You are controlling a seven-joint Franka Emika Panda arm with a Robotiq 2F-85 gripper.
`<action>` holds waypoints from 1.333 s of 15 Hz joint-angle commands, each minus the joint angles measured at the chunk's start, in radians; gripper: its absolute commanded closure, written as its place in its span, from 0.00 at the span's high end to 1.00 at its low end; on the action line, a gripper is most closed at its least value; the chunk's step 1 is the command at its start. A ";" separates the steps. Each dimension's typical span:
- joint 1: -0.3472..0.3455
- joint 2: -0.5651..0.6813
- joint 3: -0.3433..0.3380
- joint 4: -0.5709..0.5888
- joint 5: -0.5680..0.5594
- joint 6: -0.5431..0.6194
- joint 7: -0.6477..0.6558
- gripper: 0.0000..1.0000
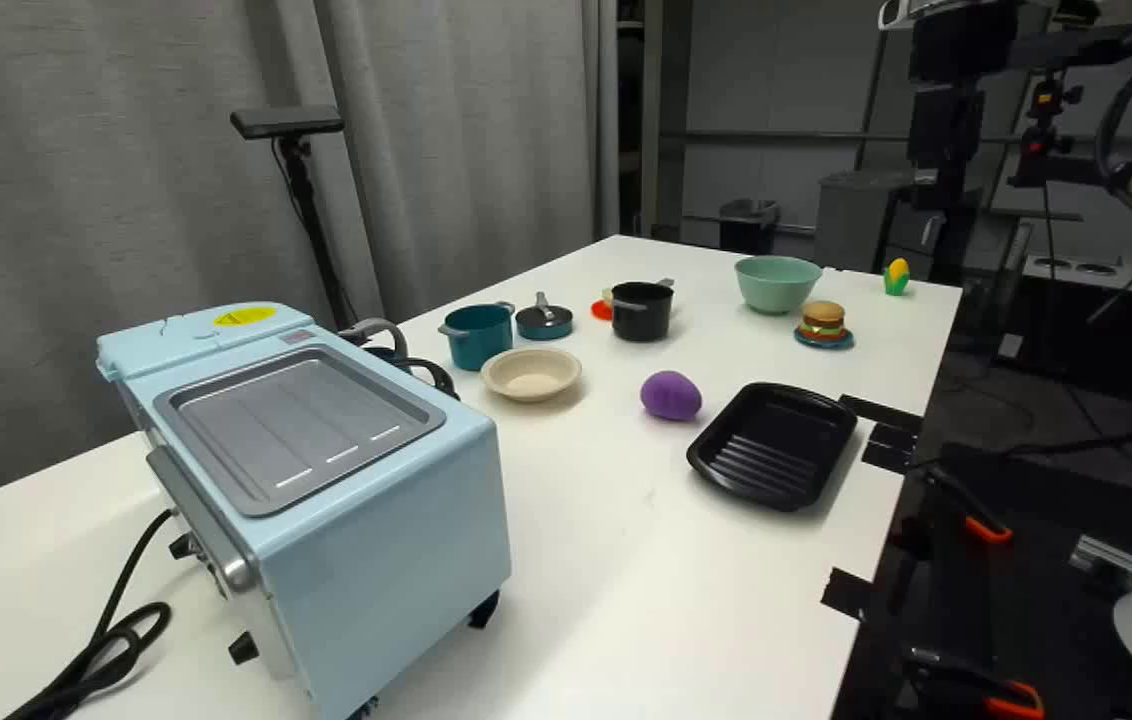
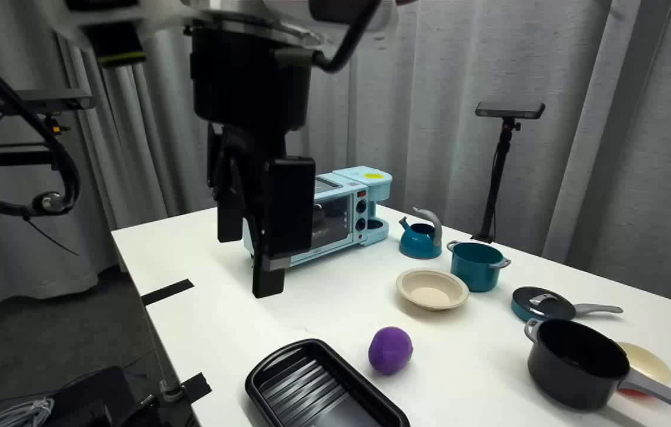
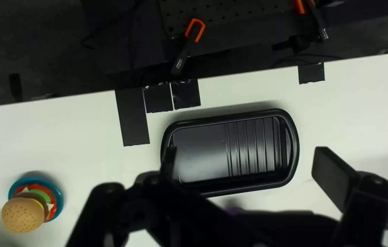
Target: Open the microwave
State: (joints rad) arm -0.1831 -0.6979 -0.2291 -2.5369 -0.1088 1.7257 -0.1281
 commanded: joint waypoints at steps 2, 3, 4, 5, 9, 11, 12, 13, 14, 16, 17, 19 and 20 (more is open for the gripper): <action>-0.004 0.002 0.003 0.002 0.002 -0.001 -0.002 1.00; -0.004 0.002 0.003 0.002 0.002 -0.001 -0.002 1.00; -0.004 0.002 0.003 0.002 0.002 -0.001 -0.002 1.00; -0.004 0.002 0.003 0.002 0.002 -0.001 -0.002 1.00; -0.004 0.002 0.003 0.002 0.002 -0.001 -0.002 1.00; -0.004 0.002 0.003 0.002 0.002 -0.001 -0.002 1.00; -0.004 0.002 0.003 0.002 0.002 -0.001 -0.002 1.00; -0.004 0.002 0.003 0.002 0.002 -0.001 -0.002 1.00; -0.004 0.002 0.003 0.002 0.002 -0.001 -0.002 1.00; -0.004 0.002 0.003 0.002 0.002 -0.001 -0.002 1.00; -0.001 0.011 0.005 0.010 0.005 -0.006 0.000 1.00; 0.009 0.030 0.016 0.027 0.009 -0.006 0.005 1.00; 0.016 0.044 0.025 0.042 0.014 -0.008 0.010 1.00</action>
State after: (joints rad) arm -0.1823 -0.6906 -0.2237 -2.5349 -0.1084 1.7258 -0.1280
